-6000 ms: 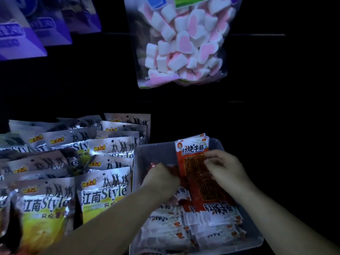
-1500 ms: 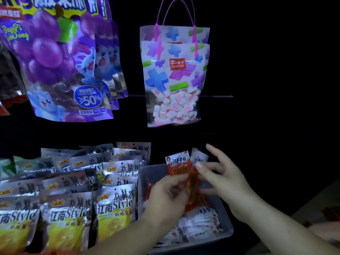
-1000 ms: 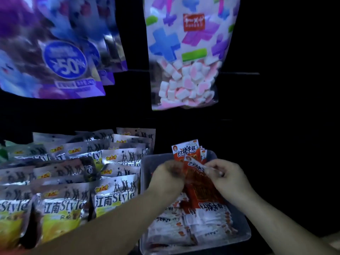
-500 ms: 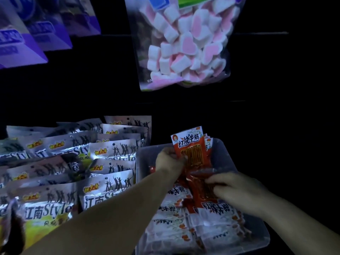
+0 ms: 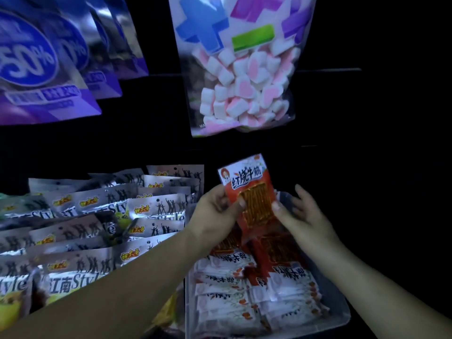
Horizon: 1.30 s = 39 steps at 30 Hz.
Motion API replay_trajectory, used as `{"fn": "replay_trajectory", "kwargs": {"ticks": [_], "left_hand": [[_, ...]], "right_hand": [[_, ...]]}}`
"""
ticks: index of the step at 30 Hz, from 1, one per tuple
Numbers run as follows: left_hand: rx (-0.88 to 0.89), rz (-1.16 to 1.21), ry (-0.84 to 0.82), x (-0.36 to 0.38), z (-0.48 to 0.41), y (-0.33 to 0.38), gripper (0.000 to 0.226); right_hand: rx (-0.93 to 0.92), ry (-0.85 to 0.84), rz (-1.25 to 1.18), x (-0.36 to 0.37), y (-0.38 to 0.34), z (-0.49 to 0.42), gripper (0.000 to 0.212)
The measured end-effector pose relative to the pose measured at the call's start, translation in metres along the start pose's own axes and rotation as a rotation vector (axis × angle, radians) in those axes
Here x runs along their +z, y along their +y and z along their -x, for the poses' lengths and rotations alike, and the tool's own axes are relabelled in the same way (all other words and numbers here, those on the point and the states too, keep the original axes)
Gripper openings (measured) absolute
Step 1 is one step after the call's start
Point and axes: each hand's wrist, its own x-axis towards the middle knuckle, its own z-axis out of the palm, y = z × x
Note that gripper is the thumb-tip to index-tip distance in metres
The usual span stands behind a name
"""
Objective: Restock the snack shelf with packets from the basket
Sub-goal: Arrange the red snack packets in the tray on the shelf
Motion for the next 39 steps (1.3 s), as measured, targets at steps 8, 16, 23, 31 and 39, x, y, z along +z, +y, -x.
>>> {"fn": "replay_trajectory", "kwargs": {"ticks": [8, 16, 23, 31, 39], "left_hand": [[-0.147, 0.164, 0.052, 0.012, 0.048, 0.002, 0.039], [-0.085, 0.114, 0.117, 0.023, 0.067, 0.018, 0.053], [0.162, -0.201, 0.139, 0.011, 0.063, 0.043, 0.020], [0.028, -0.241, 0.341, 0.011, 0.071, 0.048, 0.032], [-0.173, 0.189, 0.124, 0.036, 0.102, 0.036, 0.040]], "right_hand": [[-0.102, -0.023, -0.074, -0.019, -0.015, 0.012, 0.060], [-0.145, -0.170, 0.030, -0.023, -0.023, 0.031, 0.066], [-0.197, -0.184, 0.061, -0.027, -0.026, 0.037, 0.072], [-0.188, -0.084, -0.005, -0.041, -0.020, 0.044, 0.035], [-0.035, -0.152, -0.169, -0.040, -0.026, 0.044, 0.053]]}}
